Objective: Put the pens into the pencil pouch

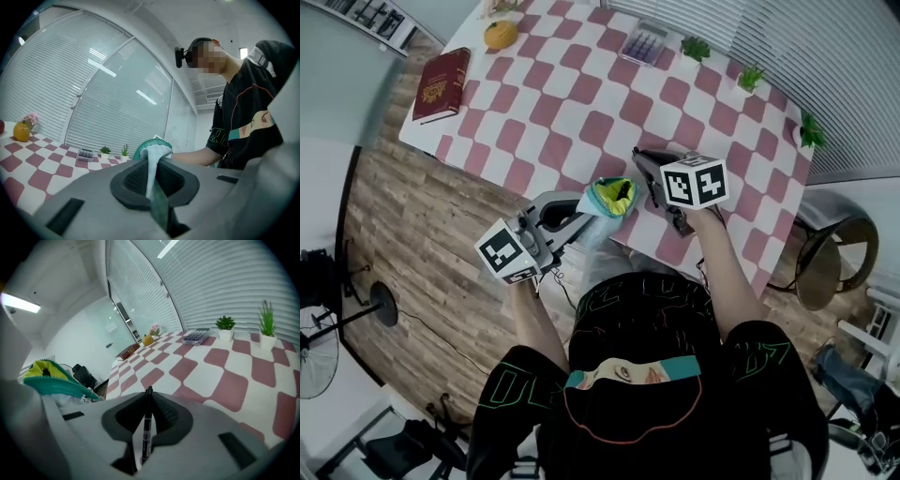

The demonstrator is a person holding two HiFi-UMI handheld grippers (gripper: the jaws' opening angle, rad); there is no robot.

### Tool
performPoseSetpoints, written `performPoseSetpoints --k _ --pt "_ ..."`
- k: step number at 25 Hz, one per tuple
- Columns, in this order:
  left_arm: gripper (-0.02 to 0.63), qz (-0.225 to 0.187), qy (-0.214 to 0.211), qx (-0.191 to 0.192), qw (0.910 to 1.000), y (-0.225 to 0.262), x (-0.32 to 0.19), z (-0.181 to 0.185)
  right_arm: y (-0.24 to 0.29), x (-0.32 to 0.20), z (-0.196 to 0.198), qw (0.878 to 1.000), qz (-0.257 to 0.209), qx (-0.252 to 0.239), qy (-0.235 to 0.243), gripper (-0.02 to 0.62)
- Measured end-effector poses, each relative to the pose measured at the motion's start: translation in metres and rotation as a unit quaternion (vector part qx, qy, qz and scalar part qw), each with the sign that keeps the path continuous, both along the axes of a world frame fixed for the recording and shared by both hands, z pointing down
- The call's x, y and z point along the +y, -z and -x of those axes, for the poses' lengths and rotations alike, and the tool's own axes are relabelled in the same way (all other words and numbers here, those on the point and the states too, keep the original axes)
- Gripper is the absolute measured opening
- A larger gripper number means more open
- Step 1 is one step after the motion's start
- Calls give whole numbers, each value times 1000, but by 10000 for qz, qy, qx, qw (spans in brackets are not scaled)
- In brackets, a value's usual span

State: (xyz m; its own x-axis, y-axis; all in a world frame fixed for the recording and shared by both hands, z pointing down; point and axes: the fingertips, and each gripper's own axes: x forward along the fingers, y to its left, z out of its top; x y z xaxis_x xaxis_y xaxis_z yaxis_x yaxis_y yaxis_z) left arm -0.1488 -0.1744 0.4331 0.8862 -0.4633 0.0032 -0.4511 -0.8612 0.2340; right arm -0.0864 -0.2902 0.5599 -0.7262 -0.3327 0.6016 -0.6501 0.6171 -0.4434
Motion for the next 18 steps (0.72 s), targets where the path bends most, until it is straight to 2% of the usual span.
performPoseSetpoints --k 4,8,18 --pt "24 -64 -299 -24 9995 5 -5 -19 33 -5 -22 9974 -405 -455 -376 46" --pt "23 -95 -598 -59 9982 8 -9 -41 66 -10 -52 9897 -825 -861 -795 46" --pt "24 -147 -1253 -196 9918 16 -17 -89 156 -14 -124 9557 -1576 -1857 -1650 46"
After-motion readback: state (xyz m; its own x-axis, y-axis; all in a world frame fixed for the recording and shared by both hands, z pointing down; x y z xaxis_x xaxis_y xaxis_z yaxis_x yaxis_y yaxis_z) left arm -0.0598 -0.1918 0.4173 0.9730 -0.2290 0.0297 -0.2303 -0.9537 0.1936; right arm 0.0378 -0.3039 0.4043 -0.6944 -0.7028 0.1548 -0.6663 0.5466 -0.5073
